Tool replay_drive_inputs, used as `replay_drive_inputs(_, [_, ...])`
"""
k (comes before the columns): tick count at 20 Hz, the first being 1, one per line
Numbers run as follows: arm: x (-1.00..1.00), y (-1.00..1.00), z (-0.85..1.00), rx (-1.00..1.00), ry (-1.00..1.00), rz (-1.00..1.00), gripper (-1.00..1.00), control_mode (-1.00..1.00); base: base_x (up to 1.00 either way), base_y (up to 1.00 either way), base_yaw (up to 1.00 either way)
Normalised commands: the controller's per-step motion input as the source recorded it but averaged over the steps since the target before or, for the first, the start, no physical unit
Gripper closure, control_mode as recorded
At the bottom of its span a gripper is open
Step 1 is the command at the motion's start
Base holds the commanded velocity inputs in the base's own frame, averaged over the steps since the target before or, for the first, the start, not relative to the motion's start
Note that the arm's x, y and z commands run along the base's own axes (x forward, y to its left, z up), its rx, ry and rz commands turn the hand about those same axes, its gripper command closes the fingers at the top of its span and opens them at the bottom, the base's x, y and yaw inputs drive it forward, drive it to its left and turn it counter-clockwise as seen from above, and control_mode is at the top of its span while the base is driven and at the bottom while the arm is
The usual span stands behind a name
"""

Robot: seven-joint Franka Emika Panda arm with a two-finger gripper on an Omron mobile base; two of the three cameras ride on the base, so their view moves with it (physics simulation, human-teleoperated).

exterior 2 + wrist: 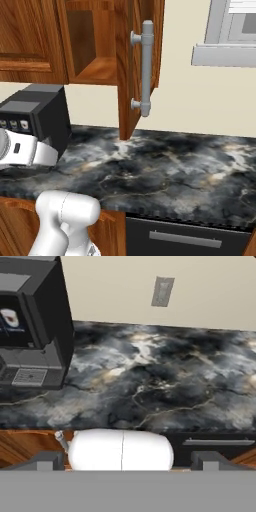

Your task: Locate and retrieve the bar soap and dish brush from the cabinet. Place them next to the sink.

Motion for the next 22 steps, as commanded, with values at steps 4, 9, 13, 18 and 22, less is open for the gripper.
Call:
replay_drive_inputs(4, [0.23,-0.08,0.54,0.04,0.01,-0.01,-1.00,-1.00,0.00,0.00,0.00])
replay_drive_inputs(9, [0.73,0.13,0.24,-0.16,0.03,-0.09,-1.00,-1.00,0.00,0.00,0.00])
replay_drive_inputs(13, [0.47,-0.16,0.30,-0.07,0.07,-0.05,-1.00,-1.00,0.00,0.00,0.00])
replay_drive_inputs(18, [0.38,-0.32,0.13,0.00,-0.01,0.00,-1.00,-1.00,0.00,0.00,0.00])
replay_drive_inputs(22, [0.27,-0.19,0.10,0.04,-0.17,0.00,-1.00,-1.00,0.00,0.00,0.00])
